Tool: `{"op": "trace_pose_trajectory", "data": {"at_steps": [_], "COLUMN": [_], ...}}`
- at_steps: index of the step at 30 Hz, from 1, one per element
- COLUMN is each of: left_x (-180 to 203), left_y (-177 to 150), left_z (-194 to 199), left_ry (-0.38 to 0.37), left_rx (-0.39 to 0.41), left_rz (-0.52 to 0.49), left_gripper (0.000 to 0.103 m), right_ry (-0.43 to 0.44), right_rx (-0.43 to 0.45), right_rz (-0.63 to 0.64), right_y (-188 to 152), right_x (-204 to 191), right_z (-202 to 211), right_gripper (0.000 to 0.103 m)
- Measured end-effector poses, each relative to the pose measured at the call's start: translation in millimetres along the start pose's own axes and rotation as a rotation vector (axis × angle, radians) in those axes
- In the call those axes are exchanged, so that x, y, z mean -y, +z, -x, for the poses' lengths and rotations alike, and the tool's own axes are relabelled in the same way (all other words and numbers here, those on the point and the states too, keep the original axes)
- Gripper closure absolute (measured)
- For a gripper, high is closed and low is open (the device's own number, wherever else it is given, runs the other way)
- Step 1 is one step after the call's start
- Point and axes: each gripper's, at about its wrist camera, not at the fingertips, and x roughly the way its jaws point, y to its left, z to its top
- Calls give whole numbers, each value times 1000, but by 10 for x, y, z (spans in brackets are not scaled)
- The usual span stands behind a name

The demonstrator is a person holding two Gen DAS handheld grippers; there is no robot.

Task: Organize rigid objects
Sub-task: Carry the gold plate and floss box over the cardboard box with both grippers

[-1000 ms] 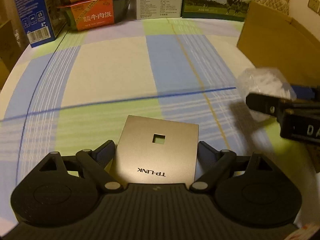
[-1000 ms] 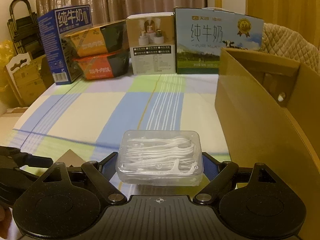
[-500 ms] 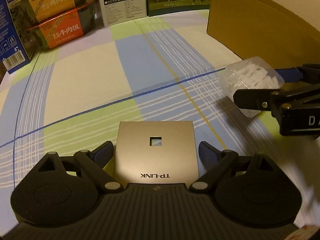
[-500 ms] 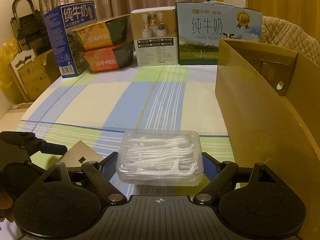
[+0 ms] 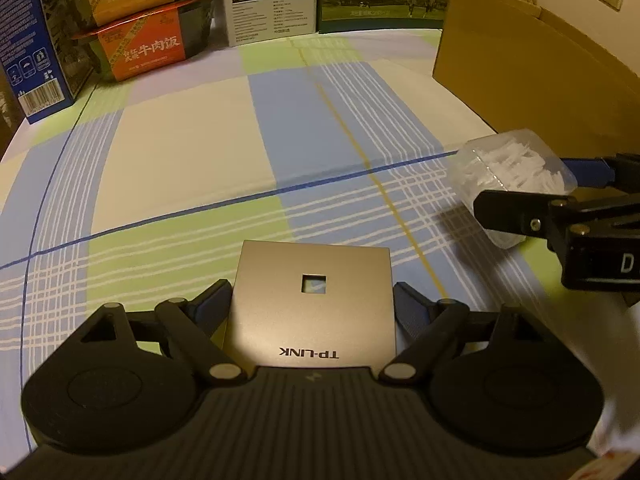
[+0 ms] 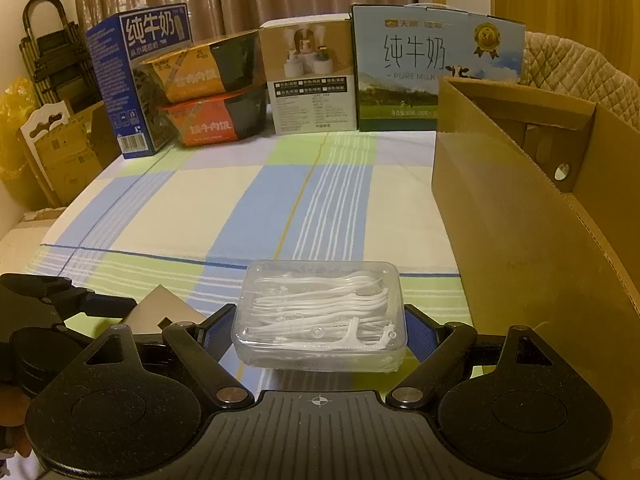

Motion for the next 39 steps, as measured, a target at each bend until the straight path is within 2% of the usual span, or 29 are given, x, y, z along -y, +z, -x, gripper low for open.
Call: {"op": "trace_pose_trajectory", "data": {"at_steps": [13, 24, 34, 39], "left_x": [-132, -114, -67, 40], "left_y": [16, 39, -73, -202], "left_z": [107, 330, 730, 914], "left_ry": [35, 83, 96, 116], "left_rx": [28, 70, 127, 133], "left_rz": [112, 134, 239, 243], "left_gripper": [20, 20, 20, 20], "right_ry": [-7, -25, -14, -11], "right_rx": [-6, 41, 57, 68], "right_rz": [14, 75, 34, 38], "right_y": [3, -11, -111, -192], "right_x": [-14, -103, -107, -133], "right_z": [-18, 86, 398, 611], "right_gripper": [20, 20, 20, 20]}}
